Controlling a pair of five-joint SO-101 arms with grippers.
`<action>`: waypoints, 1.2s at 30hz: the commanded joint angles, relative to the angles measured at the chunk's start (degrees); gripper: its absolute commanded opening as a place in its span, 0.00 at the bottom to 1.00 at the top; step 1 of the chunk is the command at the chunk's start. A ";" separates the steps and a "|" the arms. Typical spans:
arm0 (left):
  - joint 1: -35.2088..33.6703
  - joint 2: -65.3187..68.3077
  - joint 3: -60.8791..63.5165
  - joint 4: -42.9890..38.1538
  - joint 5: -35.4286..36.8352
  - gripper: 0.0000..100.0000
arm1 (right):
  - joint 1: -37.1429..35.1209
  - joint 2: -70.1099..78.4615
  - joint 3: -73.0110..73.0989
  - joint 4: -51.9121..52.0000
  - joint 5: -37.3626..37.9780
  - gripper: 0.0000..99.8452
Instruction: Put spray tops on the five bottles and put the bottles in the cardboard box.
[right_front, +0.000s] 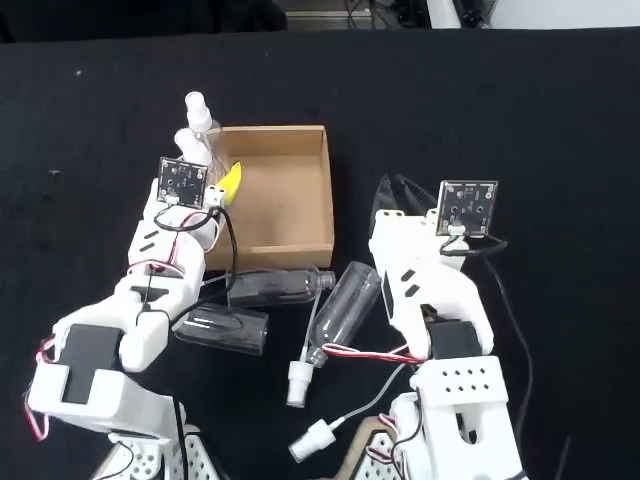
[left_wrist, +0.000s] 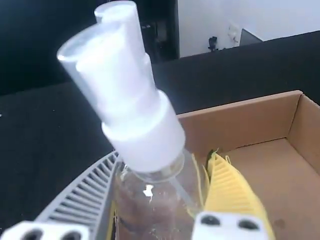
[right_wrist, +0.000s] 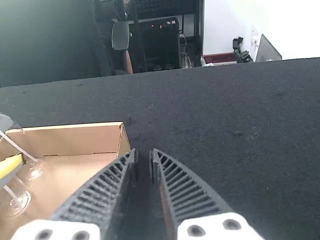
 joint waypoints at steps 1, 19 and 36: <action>-1.80 0.44 -1.80 -5.10 -0.97 0.03 | -0.35 -0.92 -0.66 -2.02 0.53 0.04; -2.15 0.62 -1.10 -2.46 -1.05 0.03 | -0.35 -0.92 -0.75 -2.02 0.53 0.04; -2.24 0.44 -1.10 -2.29 -0.53 0.21 | -0.35 -0.92 -0.75 -2.02 0.53 0.04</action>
